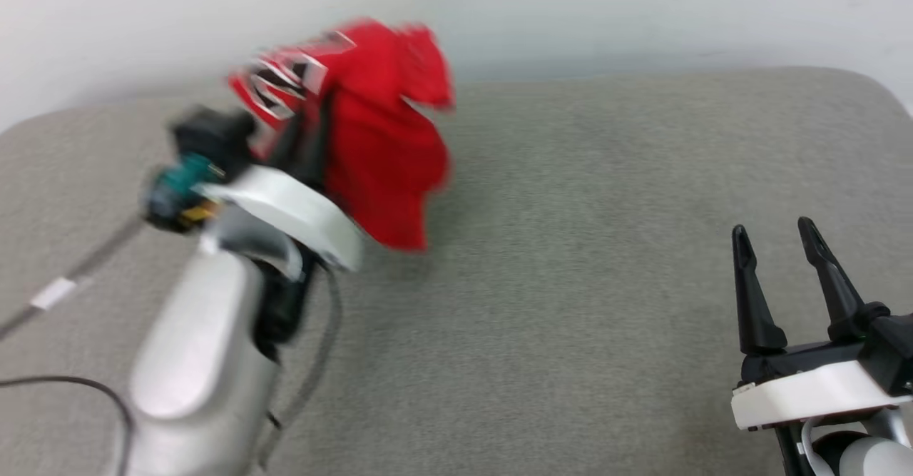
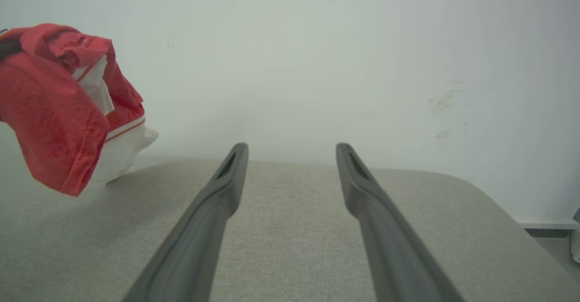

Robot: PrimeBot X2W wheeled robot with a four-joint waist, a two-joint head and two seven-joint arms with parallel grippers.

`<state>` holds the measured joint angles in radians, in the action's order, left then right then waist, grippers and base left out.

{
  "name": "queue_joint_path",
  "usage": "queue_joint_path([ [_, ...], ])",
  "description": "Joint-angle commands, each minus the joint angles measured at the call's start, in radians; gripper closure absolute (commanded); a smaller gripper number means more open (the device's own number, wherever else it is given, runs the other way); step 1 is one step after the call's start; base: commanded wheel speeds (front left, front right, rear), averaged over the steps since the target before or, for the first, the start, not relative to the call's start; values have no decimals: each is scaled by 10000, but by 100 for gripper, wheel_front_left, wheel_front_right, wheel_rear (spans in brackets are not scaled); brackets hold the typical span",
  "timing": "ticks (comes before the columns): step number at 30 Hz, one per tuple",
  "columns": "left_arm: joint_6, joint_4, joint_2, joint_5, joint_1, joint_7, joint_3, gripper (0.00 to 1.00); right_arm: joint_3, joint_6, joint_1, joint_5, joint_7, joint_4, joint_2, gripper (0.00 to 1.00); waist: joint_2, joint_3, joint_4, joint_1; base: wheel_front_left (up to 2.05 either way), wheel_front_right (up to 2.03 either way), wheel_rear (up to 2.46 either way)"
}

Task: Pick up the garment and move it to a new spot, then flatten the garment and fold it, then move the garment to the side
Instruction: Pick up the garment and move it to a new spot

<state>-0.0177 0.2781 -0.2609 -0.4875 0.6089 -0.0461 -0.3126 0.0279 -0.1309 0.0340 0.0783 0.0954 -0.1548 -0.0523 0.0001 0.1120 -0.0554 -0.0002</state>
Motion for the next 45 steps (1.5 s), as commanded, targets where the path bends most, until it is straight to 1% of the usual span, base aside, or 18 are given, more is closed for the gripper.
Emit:
queue_joint_path([
  [1,-47,-160,155,7,-293,47,-176,100,26,3,-99,46,22,-2,31,0,-1,11,-466,2,0,0,0],
  [6,-266,-326,897,134,-1391,426,-1470,100,101,3,-183,204,52,-42,32,0,-1,402,-760,2,0,0,0],
  [10,-423,191,1103,384,-1990,565,-2275,100,-6,3,-91,272,113,-18,27,0,-1,733,-821,2,0,0,0],
  [15,-703,1118,1240,633,-2415,757,-3157,100,-78,3,121,288,201,71,31,0,-1,937,-661,2,0,0,0],
  [16,-732,1242,1298,586,-2452,734,-3268,93,-69,3,120,289,201,102,29,0,-1,927,-591,2,0,0,0],
  [17,-787,1349,1346,571,-2463,673,-3377,68,-63,3,126,272,203,133,31,0,-1,910,-513,2,0,0,0],
  [18,-820,1416,1366,677,-2437,604,-3534,0,-38,3,133,262,216,166,29,0,-1,862,-423,2,0,0,0],
  [21,-872,1320,1482,707,-2370,47,-3658,0,-28,3,83,207,197,266,29,0,-1,624,-162,2,0,0,0],
  [24,-780,916,1580,698,-2313,-797,-3486,0,46,3,-52,167,151,334,28,0,-1,348,149,2,0,0,0],
  [26,-600,628,1571,684,-2340,-1311,-3271,0,113,3,-165,129,123,363,28,0,-1,128,360,2,0,0,0],
  [29,-227,158,1430,639,-2450,-1735,-2805,0,190,3,-278,91,22,344,26,0,-1,-105,586,2,0,0,0],
  [32,162,-227,1156,571,-2648,-1935,-2252,0,287,3,-447,83,-50,318,28,0,-1,-292,770,2,0,0,0],
  [39,1085,-746,170,359,-3529,-2118,-795,0,313,3,-739,169,-151,470,26,0,-1,-698,916,2,0,0,0],
  [41,1259,-856,-104,325,-3911,-2121,-539,0,278,3,-856,175,-187,555,28,0,-1,-859,903,2,0,0,0],
  [45,1432,-1066,-539,298,-4613,-2038,-348,0,215,3,-1086,186,-244,656,27,0,-1,-1157,871,2,0,0,0],
])
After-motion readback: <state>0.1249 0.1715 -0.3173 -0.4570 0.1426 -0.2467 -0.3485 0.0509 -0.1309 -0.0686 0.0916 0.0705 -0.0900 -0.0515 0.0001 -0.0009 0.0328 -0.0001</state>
